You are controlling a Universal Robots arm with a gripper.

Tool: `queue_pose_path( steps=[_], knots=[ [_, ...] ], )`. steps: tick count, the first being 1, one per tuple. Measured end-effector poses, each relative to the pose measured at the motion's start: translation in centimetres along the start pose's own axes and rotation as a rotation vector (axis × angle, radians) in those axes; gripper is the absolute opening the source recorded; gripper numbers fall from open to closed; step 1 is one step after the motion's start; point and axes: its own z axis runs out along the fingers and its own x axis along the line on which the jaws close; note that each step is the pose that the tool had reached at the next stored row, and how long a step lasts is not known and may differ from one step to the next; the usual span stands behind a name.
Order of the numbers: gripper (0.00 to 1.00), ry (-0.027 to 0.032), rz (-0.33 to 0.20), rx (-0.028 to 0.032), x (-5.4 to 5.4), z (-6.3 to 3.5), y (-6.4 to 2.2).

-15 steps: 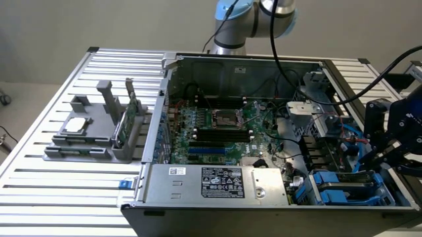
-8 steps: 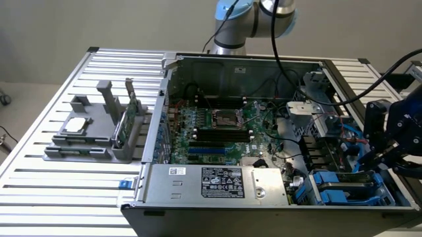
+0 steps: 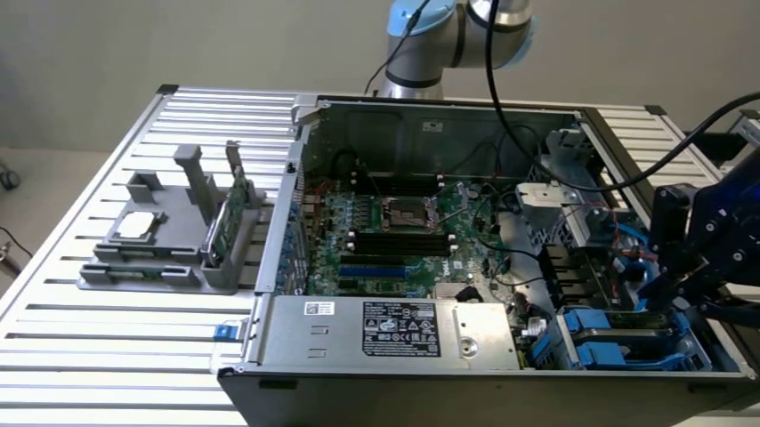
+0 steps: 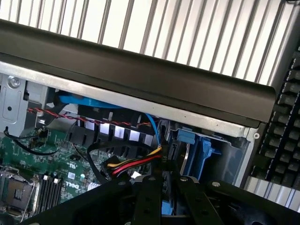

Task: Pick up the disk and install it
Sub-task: 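Insert the first disk wire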

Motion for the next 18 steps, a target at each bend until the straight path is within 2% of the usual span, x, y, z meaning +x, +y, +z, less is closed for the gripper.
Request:
queue_pose_path(
  steps=[6,9,11,16,18],
  knots=[
    [0.17,0.0033,0.031,0.0211,0.01,0.06,-0.07],
    [0.17,0.0023,0.047,0.031,0.01,0.1,-0.09],
    [0.17,-0.0038,0.058,0.0347,0.01,0.12,-0.08],
    [0.17,-0.033,0.083,0.0477,0.01,0.14,-0.08],
    [0.17,-0.0399,0.097,0.0533,0.0,0.15,-0.07]
  ],
)
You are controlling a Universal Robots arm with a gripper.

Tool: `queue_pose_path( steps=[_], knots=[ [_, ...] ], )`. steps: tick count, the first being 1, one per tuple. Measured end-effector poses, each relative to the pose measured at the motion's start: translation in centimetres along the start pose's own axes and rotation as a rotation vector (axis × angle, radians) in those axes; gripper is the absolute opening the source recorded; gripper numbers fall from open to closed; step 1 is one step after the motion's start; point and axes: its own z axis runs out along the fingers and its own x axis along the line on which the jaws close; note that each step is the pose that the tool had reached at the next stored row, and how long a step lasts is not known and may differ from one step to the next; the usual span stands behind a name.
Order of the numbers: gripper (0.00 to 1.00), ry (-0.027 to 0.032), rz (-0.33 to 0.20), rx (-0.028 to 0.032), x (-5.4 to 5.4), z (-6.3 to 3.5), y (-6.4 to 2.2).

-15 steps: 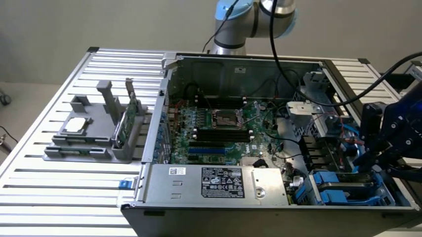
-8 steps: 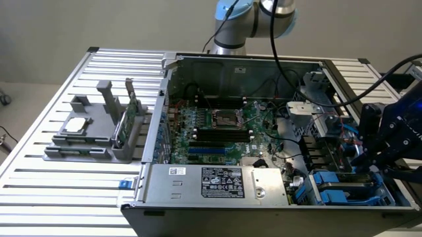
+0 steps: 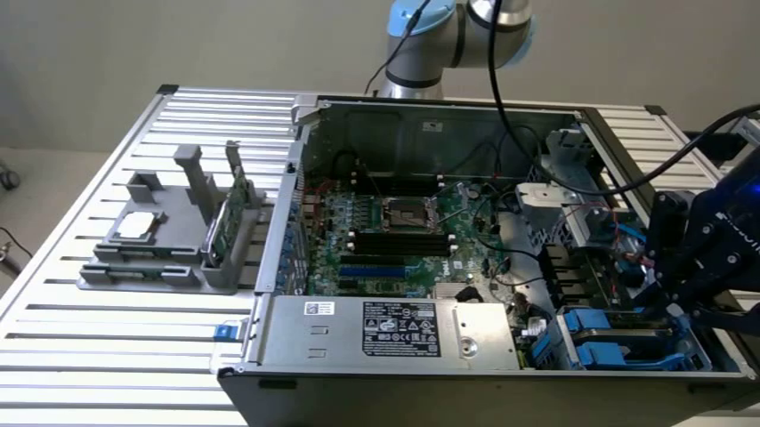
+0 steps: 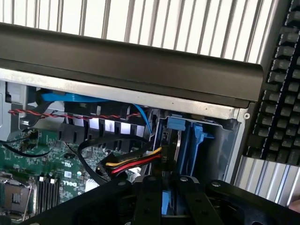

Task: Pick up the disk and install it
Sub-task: 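Insert the first disk wire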

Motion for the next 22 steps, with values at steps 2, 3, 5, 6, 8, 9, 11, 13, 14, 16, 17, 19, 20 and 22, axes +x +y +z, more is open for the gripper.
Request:
queue_pose_path(
  steps=[2,3,5,6,8,9,11,13,14,16,17,19,20,22],
  knots=[
    [0.17,-0.0033,0.018,0.0076,0.0,0.01,0.0],
    [0.17,-0.0036,0.027,0.0131,0.0,0.01,0.0],
    [0.17,-0.0027,0.039,0.018,0.02,0.11,0.04],
    [0.17,-0.0021,0.043,0.0196,0.03,0.17,0.11],
    [0.17,-0.001,0.05,0.0218,0.08,0.34,0.34],
    [0.17,-0.0008,0.053,0.0227,0.1,0.41,0.47],
    [0.17,0.0,0.06,0.0244,0.15,0.55,0.71],
    [0.17,0.001,0.072,0.0271,0.18,0.59,0.75],
    [0.17,0.0022,0.078,0.0299,0.18,0.6,0.76],
    [0.17,0.0048,0.091,0.0387,0.18,0.63,0.77],
    [0.17,0.0055,0.098,0.0437,0.18,0.6,0.77],
    [0.17,0.0076,0.112,0.0528,0.19,0.6,0.77],
    [0.17,0.0083,0.118,0.0559,0.19,0.61,0.76],
    [0.17,0.0082,0.125,0.0585,0.21,0.61,0.85]
  ],
)
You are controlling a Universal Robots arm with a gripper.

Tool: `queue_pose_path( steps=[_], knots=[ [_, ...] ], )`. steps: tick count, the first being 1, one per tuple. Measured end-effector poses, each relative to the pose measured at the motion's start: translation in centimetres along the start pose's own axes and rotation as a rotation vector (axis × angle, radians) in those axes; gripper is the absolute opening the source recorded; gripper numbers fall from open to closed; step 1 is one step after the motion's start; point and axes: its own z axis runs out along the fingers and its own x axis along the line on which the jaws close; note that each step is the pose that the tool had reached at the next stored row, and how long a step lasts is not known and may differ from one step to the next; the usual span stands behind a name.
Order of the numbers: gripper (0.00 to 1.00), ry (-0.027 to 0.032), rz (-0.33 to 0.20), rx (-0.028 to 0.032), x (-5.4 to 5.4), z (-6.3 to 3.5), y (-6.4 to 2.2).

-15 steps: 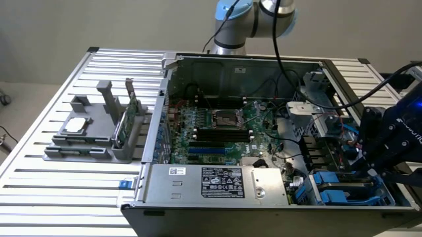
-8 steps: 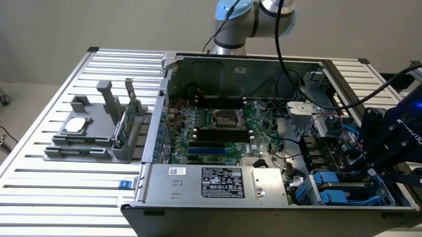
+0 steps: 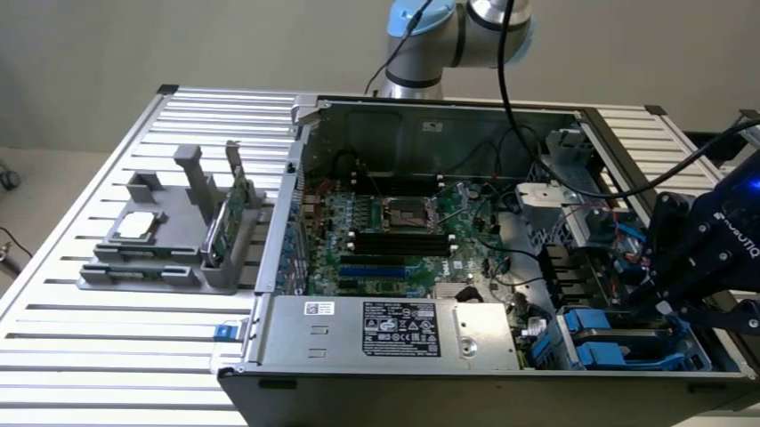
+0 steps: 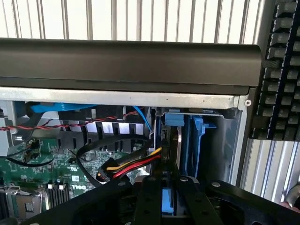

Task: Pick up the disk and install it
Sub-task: 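Insert the first disk wire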

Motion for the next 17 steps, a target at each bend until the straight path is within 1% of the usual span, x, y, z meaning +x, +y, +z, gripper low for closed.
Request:
queue_pose_path(
  steps=[3,5,8,10,13,17],
  knots=[
    [0.17,-0.0009,0.009,0.0025,0.06,-0.01,0.14],
    [0.17,-0.0068,0.012,0.0034,0.18,-0.03,0.26],
    [0.17,-0.02,0.016,0.0047,0.37,-0.07,0.48],
    [0.17,-0.0258,0.018,0.0055,0.48,-0.06,0.53],
    [0.17,-0.0315,0.02,0.006,0.66,-0.08,0.68],
    [0.17,-0.0362,0.023,0.0073,0.68,-0.06,0.7]
  ],
)
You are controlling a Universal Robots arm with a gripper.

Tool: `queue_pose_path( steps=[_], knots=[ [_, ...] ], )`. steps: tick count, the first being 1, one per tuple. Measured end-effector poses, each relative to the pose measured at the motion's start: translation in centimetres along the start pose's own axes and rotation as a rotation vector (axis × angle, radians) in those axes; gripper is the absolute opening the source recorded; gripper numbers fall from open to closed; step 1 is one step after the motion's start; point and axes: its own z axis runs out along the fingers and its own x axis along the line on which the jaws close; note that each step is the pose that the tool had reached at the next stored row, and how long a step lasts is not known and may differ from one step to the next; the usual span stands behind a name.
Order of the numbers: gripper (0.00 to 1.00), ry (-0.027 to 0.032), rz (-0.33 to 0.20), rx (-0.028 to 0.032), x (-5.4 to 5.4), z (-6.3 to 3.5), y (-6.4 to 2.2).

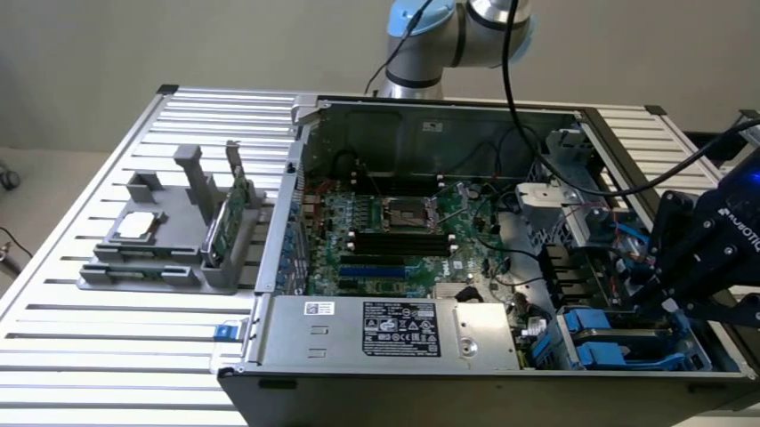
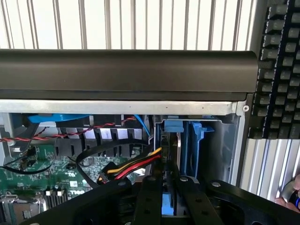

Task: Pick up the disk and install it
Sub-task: 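Insert the first disk wire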

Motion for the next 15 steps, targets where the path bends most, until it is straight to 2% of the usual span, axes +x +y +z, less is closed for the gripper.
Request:
queue_pose_path(
  steps=[4,15],
  knots=[
    [0.17,-0.0037,0.005,0.0019,0.03,0.05,0.01],
    [0.17,-0.0164,0.014,0.0022,0.27,0.32,0.05]
  ],
)
